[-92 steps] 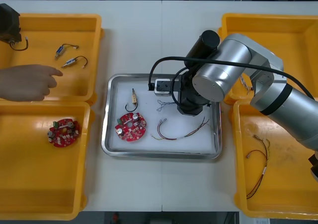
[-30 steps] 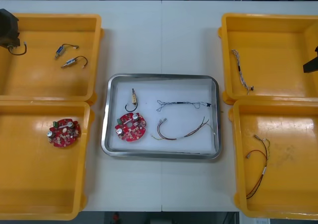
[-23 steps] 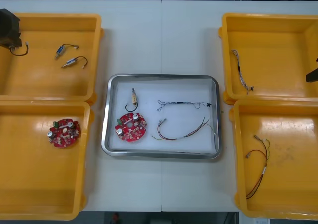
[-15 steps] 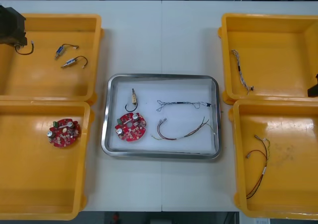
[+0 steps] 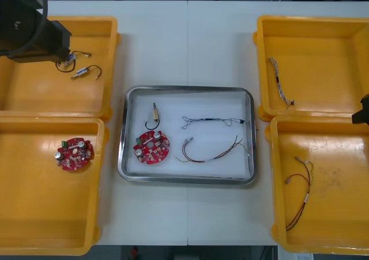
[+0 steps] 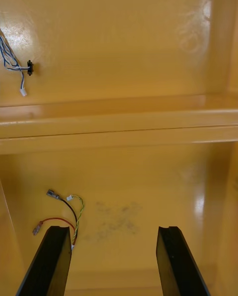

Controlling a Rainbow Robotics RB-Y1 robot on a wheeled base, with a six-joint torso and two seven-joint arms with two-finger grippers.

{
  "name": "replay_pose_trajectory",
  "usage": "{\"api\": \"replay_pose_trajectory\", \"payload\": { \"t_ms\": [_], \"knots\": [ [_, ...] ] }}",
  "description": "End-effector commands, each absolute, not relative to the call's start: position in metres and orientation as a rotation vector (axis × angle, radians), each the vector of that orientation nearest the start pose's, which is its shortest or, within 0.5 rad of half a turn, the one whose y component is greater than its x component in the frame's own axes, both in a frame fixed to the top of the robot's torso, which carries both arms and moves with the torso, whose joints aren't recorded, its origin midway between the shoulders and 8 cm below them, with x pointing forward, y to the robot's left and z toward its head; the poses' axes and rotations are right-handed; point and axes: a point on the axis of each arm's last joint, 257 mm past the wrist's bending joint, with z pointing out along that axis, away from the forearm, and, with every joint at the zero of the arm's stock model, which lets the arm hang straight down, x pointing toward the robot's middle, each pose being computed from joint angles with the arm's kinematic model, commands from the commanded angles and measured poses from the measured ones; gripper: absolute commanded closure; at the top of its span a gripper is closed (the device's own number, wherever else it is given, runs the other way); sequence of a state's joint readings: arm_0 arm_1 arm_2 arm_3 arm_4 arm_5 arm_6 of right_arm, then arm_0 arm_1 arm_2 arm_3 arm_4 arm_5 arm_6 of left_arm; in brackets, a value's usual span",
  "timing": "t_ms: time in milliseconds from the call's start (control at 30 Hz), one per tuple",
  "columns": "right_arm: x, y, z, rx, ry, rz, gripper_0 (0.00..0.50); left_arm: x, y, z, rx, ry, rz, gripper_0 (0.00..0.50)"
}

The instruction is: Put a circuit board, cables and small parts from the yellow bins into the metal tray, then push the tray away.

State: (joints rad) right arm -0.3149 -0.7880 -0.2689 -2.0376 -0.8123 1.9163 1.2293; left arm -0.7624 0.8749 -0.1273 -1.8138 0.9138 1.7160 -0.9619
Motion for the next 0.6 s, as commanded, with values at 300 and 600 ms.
{"api": "replay_pose_trajectory", "payload": {
  "t_ms": [300, 600],
  "knots": [
    [0.405, -0.381, -0.145, 0.241, 2.632, 0.033, 0.000, 0.500, 0.180, -0.102, -0.130, 2.552, -0.234, 0.500],
    [0.405, -0.381, -0.146, 0.246, 2.636, 0.036, 0.000, 0.493, 0.126, -0.129, -0.180, 2.548, -0.223, 0.500]
  ]
}}
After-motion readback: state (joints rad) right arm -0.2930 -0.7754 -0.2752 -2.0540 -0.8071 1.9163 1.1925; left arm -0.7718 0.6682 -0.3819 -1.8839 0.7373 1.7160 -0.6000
